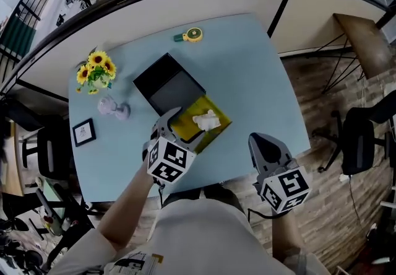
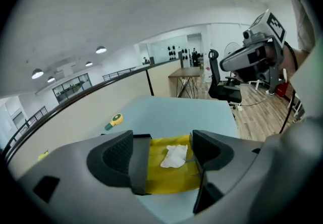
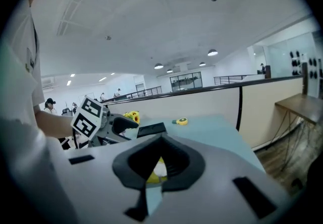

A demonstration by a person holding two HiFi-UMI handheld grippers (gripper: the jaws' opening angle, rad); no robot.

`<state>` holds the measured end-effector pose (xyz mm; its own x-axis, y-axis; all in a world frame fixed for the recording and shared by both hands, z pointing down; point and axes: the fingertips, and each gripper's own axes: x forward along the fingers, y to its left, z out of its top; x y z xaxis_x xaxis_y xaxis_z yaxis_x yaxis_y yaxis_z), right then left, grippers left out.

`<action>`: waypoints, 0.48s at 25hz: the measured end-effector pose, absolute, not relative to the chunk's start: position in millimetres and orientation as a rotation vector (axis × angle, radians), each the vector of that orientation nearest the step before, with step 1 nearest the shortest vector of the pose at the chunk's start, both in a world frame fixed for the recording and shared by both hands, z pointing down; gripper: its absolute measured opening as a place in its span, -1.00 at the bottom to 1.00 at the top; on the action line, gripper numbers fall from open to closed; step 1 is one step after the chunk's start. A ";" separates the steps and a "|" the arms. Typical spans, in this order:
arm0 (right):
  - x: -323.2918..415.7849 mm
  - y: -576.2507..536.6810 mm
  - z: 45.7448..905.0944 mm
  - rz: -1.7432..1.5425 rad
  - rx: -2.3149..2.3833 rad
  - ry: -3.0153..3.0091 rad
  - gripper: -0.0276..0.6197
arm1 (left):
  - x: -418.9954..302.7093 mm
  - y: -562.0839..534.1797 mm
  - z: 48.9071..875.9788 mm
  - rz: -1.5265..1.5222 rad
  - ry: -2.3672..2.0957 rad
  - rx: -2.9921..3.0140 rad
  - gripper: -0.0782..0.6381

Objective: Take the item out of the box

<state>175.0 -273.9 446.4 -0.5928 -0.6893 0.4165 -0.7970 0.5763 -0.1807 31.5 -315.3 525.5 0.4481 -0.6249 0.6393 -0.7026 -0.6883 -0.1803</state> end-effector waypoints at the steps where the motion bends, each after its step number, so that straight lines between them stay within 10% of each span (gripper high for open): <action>1: 171.7 -272.9 451.2 0.530 1.207 -2.507 -0.91 | 32.9 -316.4 537.3 1.082 -1.158 2.561 0.25; 12: 147.5 -277.3 508.8 0.753 1.123 -2.475 -0.91 | 48.6 -326.0 658.6 1.293 -0.874 2.441 0.25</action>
<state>147.5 -277.3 508.8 -0.6398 -0.5969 0.4841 -0.7654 0.5520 -0.3309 48.6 -326.0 658.6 0.4281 -0.3924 0.8141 -0.6087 -0.7911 -0.0612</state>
